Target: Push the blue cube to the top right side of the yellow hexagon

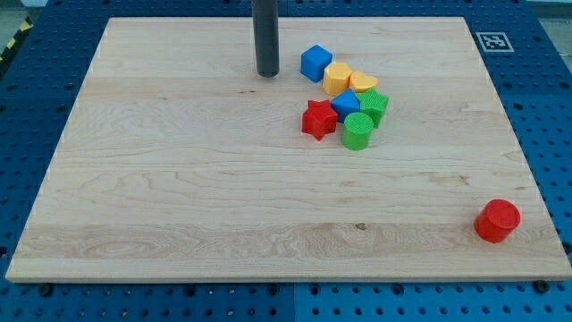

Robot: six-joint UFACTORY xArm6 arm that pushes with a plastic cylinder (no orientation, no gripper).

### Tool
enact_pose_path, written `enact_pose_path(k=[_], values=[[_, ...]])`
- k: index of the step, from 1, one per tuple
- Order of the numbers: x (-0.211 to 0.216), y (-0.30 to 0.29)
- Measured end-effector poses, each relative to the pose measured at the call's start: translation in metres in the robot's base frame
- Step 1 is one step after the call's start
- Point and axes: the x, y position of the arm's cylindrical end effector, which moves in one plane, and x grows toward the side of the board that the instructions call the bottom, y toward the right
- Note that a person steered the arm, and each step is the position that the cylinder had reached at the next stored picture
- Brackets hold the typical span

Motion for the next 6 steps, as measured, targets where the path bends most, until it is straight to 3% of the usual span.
enact_pose_path(k=[2,4,5,6], values=[[0.037,0.019],[-0.013,0.089],[-0.014,0.124],[-0.014,0.081]])
